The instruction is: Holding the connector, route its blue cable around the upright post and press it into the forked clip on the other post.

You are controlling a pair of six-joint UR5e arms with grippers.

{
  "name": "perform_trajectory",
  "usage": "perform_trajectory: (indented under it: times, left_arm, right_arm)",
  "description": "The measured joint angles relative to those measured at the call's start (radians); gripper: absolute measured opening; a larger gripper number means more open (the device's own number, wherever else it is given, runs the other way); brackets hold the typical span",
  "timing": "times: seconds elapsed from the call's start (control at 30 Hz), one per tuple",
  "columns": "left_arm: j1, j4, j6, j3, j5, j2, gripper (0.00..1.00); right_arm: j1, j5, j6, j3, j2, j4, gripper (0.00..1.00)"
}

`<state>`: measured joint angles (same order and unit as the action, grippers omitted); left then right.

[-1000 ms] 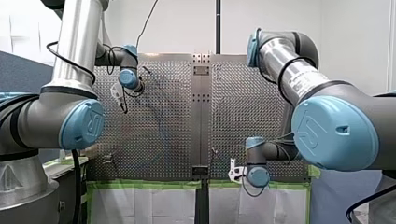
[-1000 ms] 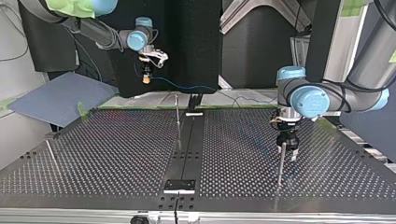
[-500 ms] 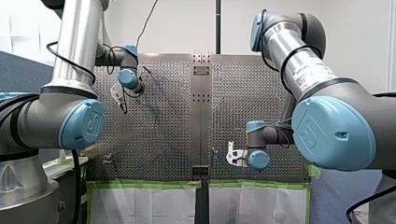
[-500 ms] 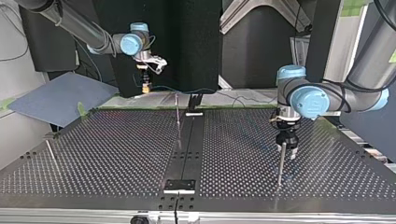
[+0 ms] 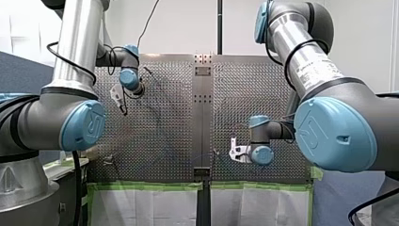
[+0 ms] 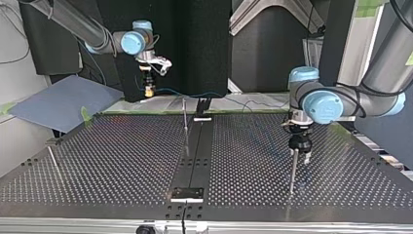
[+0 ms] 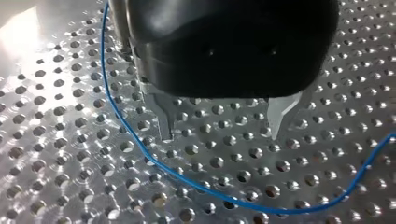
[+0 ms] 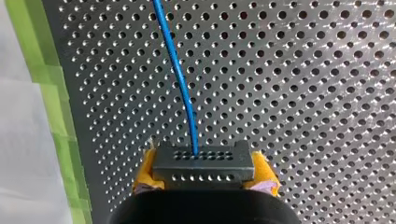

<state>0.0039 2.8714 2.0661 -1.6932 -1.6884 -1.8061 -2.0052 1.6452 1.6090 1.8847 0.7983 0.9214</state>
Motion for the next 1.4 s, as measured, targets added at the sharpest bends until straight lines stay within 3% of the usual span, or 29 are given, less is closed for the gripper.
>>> perform_trajectory:
  times: [0.37, 0.7, 1.03, 1.4]
  left_arm:
    - [-0.021, 0.083, 0.01, -0.001, -0.061, 0.014, 1.0]
    - [-0.023, 0.127, 0.011, -0.066, -0.084, 0.102, 1.0]
    - [-0.019, 0.193, -0.055, -0.128, -0.144, 0.178, 1.0]
    - [-0.029, 0.282, -0.144, -0.071, -0.195, 0.267, 1.0]
  right_arm:
    - [0.002, 0.018, -0.004, 0.033, -0.001, 0.009, 0.0]
    - [0.004, 0.027, -0.002, 0.035, -0.001, 0.009, 0.0]
    - [0.003, 0.028, -0.003, 0.037, -0.008, 0.001, 0.0]
    - [0.002, 0.03, -0.006, 0.037, -0.028, 0.009, 0.0]
